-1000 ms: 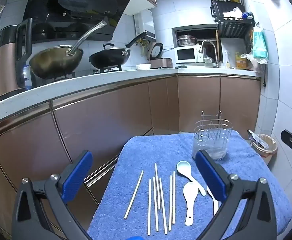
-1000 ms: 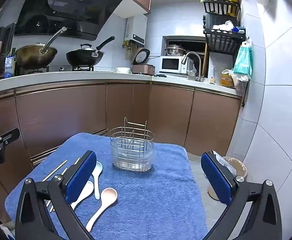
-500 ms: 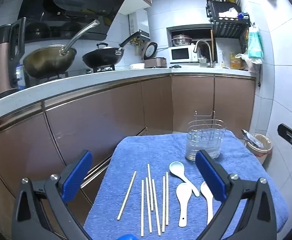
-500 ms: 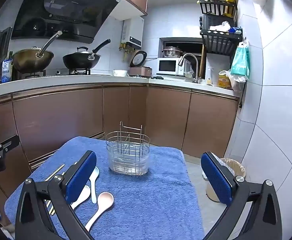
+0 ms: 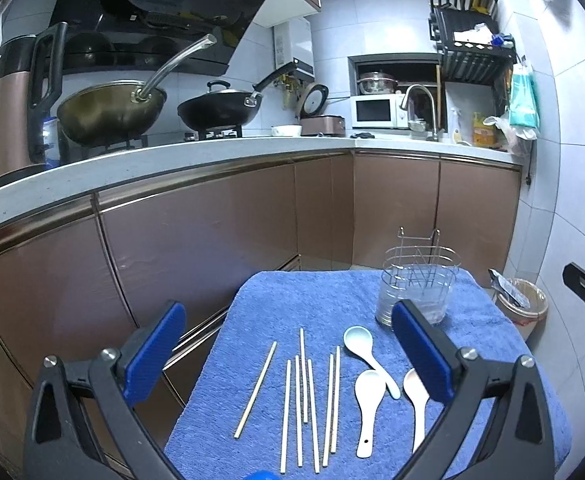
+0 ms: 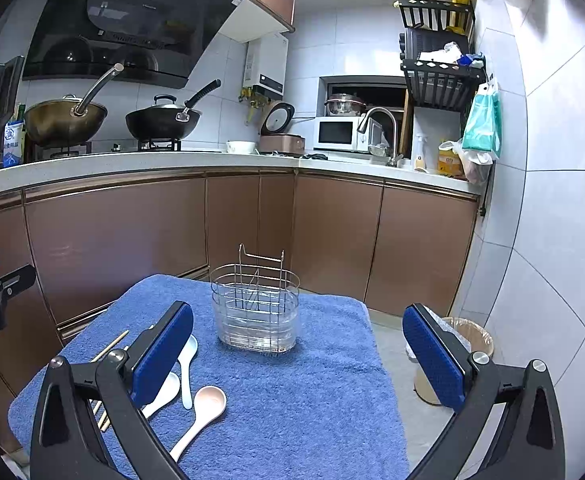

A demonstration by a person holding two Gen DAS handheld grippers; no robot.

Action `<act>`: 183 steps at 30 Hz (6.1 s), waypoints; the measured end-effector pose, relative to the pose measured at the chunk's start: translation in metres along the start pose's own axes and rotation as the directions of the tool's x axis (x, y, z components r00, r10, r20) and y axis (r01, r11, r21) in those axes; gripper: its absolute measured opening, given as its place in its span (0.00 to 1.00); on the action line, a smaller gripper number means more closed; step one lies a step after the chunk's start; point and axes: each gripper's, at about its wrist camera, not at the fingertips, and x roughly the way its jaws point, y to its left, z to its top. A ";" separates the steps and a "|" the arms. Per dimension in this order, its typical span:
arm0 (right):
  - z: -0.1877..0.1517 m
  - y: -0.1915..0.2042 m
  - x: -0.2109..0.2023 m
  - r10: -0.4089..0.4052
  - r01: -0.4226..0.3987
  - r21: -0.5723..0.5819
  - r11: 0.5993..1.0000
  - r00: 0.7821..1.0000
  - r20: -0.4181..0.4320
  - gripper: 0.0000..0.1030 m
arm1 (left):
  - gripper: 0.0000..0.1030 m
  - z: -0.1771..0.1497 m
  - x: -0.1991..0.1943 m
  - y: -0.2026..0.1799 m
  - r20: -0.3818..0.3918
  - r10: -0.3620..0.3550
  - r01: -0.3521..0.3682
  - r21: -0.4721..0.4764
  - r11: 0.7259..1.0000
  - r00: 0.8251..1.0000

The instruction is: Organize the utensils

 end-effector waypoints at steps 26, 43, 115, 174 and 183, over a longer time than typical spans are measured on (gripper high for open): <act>0.000 -0.001 -0.003 0.001 -0.001 -0.003 1.000 0.999 0.034 1.00 | 1.00 -0.002 -0.006 0.008 0.067 0.088 -0.086 -0.041 0.995 0.994; -0.001 -0.001 -0.005 -0.010 0.010 0.004 1.000 0.999 0.045 1.00 | 1.00 0.001 -0.005 0.005 0.059 0.066 -0.064 -0.036 0.997 0.996; -0.014 0.015 0.015 0.196 -0.197 0.008 0.980 0.967 -0.160 0.92 | 0.99 -0.030 0.062 0.052 -0.279 -0.037 0.009 -0.102 0.995 0.960; 0.020 -0.033 0.164 0.407 -0.415 0.048 0.908 0.854 -0.323 0.08 | 0.05 0.090 0.194 -0.007 -0.267 -0.377 0.316 -0.244 0.917 0.887; 0.079 -0.045 0.178 0.067 -0.067 0.011 0.998 0.998 0.004 0.08 | 0.05 0.158 0.197 -0.049 0.124 -0.469 0.481 -0.353 0.803 0.874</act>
